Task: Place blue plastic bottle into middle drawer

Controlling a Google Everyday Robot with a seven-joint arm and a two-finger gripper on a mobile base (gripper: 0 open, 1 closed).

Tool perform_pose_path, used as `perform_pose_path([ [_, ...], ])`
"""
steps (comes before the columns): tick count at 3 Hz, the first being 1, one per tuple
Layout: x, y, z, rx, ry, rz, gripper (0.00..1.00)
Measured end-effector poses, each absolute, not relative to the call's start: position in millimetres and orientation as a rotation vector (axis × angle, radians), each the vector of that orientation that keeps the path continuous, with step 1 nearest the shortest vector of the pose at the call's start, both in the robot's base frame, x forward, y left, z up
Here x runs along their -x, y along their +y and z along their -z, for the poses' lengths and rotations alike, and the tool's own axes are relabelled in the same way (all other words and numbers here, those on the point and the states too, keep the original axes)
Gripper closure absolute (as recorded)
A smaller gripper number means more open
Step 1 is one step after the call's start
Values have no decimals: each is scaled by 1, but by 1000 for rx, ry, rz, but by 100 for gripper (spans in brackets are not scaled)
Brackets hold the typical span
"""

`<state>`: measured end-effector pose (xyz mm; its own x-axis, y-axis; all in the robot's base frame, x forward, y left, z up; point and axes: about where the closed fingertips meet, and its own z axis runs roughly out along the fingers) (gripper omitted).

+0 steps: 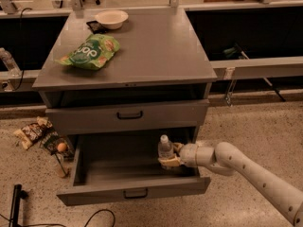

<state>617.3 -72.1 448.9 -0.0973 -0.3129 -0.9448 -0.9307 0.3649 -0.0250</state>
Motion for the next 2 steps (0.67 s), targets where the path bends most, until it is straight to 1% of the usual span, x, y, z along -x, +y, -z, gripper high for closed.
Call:
perform_pose_path([
  [2, -622, -80, -432, 1080, 1633, -788, 48],
])
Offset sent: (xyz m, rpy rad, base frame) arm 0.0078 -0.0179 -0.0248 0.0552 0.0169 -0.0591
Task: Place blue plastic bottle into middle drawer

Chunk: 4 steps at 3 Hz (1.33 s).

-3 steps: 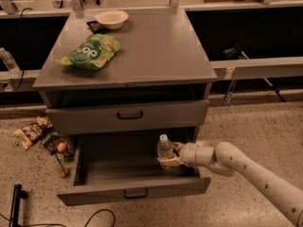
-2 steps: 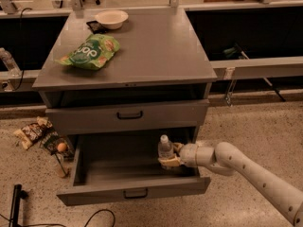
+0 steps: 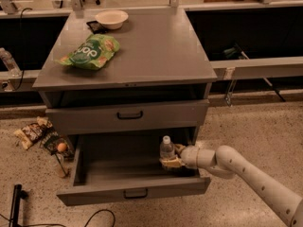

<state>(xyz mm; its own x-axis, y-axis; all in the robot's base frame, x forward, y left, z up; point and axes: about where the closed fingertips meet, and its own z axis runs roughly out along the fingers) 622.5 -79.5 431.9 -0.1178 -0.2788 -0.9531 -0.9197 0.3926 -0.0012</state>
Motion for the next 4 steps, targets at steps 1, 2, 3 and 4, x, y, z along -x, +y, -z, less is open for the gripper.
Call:
perform_pose_path([
  [1, -624, -81, -427, 1070, 1633, -790, 23],
  [2, -625, -82, -429, 1076, 1639, -781, 0],
  [3, -624, -84, -437, 1088, 1648, -774, 19],
  [4, -617, -93, -457, 1088, 1662, -757, 18],
])
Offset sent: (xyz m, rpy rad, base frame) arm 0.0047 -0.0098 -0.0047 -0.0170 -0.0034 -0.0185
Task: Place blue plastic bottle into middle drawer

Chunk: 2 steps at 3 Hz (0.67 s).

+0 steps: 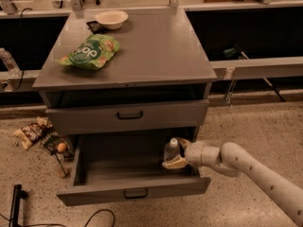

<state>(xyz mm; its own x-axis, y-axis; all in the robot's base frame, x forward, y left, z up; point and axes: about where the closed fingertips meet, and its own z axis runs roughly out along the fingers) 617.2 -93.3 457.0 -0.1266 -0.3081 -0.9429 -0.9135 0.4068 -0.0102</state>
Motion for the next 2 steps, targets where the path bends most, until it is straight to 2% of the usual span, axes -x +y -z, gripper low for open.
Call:
perform_pose_path([
  [1, -603, -107, -478, 1072, 1702, -735, 0],
  [2, -587, -121, -496, 1054, 1749, -699, 0],
])
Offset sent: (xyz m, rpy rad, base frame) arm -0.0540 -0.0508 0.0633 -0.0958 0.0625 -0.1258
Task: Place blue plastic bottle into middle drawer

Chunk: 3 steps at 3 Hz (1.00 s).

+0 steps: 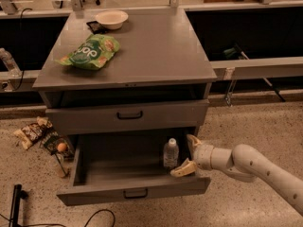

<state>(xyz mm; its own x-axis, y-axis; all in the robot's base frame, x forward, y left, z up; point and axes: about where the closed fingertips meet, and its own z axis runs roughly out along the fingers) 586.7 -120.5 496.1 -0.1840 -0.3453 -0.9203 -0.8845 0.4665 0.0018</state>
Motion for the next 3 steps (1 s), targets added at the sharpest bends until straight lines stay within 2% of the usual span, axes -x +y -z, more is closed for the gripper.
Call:
perform_pose_path([
  [1, -560, -155, -529, 964, 1807, -600, 20],
  [2, -546, -181, -565, 898, 1771, -520, 45],
  [3, -546, -183, -563, 894, 1774, -522, 42],
])
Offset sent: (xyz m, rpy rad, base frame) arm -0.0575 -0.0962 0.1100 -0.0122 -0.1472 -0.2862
